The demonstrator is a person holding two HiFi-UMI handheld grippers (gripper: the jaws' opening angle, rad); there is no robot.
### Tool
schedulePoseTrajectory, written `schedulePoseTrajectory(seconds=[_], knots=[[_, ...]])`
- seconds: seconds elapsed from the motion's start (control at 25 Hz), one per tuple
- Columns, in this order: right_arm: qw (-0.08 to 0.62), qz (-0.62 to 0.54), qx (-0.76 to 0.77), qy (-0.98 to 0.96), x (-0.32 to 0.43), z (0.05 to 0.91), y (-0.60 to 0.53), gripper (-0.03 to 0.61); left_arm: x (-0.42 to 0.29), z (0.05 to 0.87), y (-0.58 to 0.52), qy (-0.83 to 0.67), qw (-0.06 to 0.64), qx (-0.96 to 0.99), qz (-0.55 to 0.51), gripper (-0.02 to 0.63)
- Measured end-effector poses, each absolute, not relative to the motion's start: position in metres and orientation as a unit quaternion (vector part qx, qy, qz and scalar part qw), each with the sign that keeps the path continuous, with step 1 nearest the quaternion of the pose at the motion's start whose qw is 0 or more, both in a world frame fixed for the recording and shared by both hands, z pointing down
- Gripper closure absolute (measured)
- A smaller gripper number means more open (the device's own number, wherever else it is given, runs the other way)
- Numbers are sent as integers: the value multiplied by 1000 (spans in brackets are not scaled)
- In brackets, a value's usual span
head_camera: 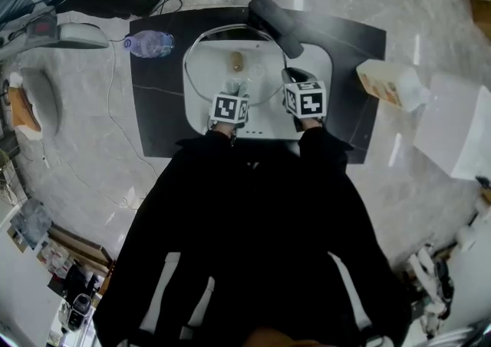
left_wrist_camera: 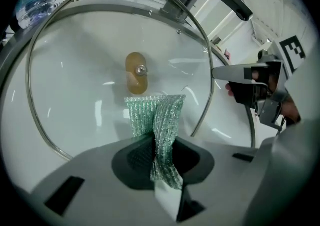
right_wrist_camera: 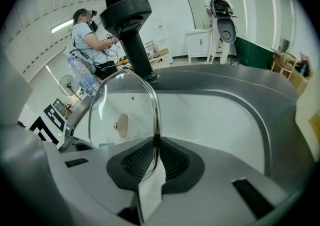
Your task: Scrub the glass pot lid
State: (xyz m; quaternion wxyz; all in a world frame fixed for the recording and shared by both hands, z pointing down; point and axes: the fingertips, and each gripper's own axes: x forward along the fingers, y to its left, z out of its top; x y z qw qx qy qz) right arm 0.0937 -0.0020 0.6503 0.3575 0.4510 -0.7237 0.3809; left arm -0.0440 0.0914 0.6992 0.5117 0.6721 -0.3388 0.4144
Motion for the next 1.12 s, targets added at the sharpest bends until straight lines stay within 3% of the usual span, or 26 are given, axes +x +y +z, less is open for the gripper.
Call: schedulePoseTrajectory(seconds=[1.12], knots=[[356,386,452,-721,94,651,-2,541,27,687,83,-300,519,706,377,538]])
